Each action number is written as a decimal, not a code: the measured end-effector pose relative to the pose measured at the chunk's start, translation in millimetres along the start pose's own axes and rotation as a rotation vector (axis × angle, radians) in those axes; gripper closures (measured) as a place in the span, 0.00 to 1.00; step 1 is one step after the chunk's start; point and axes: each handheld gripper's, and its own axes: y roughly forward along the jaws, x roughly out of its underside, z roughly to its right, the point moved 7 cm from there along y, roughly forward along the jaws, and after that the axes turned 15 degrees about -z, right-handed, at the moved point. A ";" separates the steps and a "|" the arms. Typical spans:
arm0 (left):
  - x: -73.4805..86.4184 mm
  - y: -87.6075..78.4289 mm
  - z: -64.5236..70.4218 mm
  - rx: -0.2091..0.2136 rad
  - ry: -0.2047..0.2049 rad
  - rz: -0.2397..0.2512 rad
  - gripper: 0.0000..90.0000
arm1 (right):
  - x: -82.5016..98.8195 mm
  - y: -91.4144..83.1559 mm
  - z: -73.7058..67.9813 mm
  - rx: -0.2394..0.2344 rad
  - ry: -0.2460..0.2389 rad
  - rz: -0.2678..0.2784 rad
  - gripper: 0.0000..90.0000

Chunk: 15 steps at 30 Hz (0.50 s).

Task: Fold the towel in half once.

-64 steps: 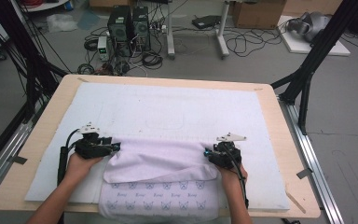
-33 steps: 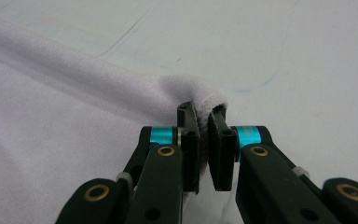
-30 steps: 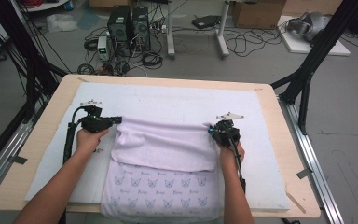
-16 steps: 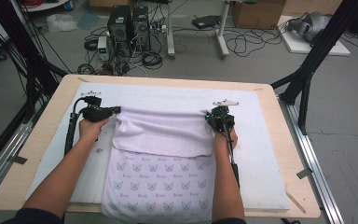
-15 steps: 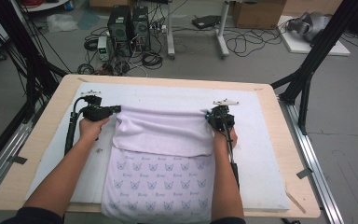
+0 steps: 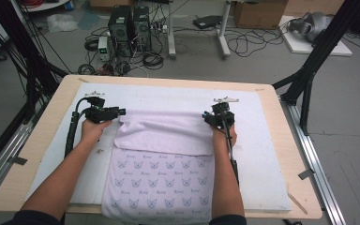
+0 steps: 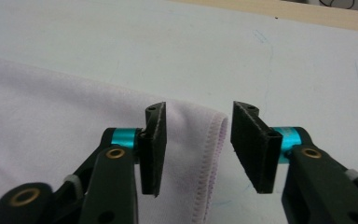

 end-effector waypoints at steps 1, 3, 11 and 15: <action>-0.6 -2.1 1.3 -0.001 0.010 0.004 0.56 | 0.0 -2.4 0.4 0.003 0.000 0.002 0.56; -1.8 -5.0 4.2 0.009 0.018 0.016 0.49 | -0.1 -7.9 0.3 -0.003 -0.003 0.007 0.53; 4.5 -15.0 18.2 0.031 0.060 0.046 0.48 | 7.6 -27.9 -5.2 -0.043 -0.035 0.018 0.50; 15.6 -20.8 21.7 0.050 0.058 0.049 0.48 | 18.1 -35.3 -3.0 -0.065 -0.041 0.017 0.50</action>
